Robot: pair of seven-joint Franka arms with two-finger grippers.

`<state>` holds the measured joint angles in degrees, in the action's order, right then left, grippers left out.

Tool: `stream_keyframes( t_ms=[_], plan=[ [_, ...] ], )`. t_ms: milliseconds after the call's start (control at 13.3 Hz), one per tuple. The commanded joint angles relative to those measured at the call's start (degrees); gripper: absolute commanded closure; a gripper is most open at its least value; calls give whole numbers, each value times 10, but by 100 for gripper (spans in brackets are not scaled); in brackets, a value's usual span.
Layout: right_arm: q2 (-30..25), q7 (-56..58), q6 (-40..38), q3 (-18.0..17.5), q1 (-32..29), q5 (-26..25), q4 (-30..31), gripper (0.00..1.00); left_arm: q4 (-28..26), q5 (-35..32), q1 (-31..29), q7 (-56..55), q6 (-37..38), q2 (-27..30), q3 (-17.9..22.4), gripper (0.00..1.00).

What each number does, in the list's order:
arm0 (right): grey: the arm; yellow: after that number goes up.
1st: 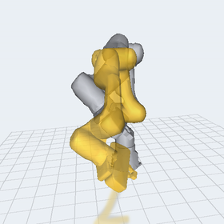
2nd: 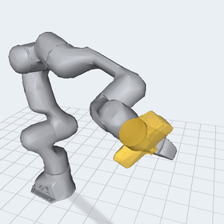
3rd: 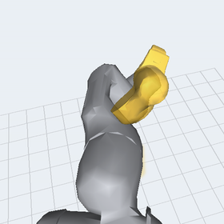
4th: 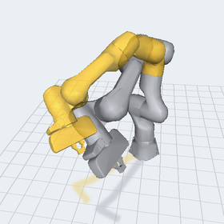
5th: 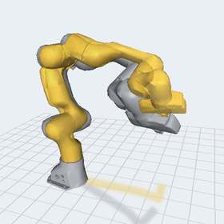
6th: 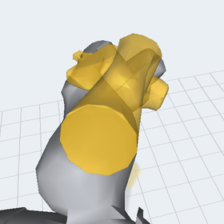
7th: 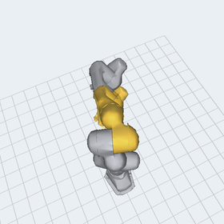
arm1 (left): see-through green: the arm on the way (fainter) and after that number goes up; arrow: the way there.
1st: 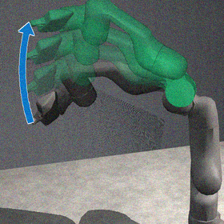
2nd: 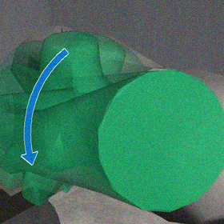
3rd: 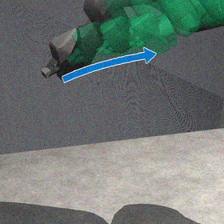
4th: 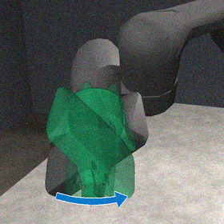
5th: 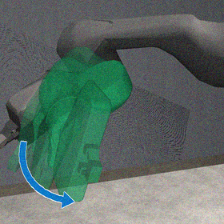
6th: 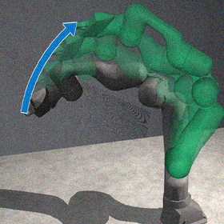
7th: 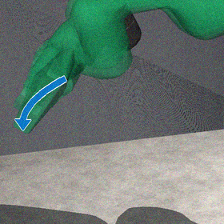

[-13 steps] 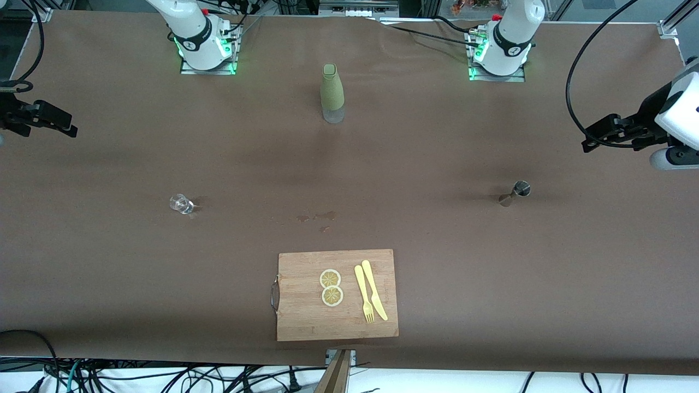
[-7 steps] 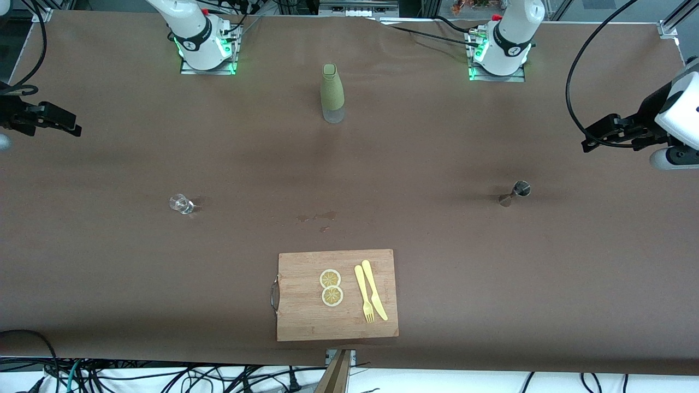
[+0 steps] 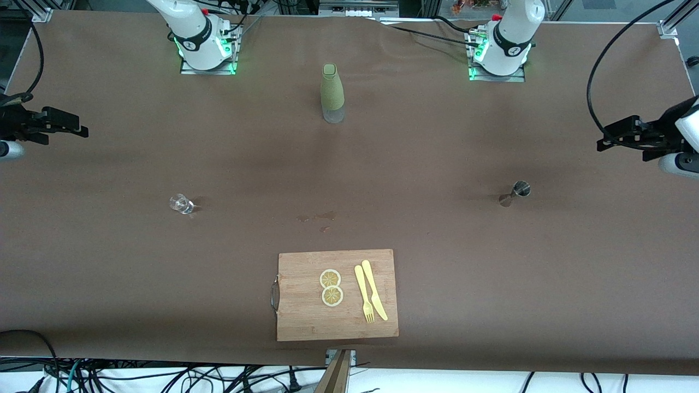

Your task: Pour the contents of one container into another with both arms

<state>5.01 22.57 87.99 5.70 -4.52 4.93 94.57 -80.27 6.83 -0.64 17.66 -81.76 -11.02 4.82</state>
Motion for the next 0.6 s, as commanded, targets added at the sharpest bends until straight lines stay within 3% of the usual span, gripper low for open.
stream_keyframes(
  t_ms=[0, 226, 527],
  plan=[
    [19, 97, -9, -1, -14, 12, -5, 0, -15, 57, -16, 126, 1, -24, 30, 0],
    [46, 249, -5, 3, -32, 26, -5, 0, -28, 131, -21, 303, 1, -58, 80, 0],
    [105, 445, 14, 4, -85, 120, -5, 0, -64, 262, -36, 517, 1, -111, 140, 0]
  ],
)
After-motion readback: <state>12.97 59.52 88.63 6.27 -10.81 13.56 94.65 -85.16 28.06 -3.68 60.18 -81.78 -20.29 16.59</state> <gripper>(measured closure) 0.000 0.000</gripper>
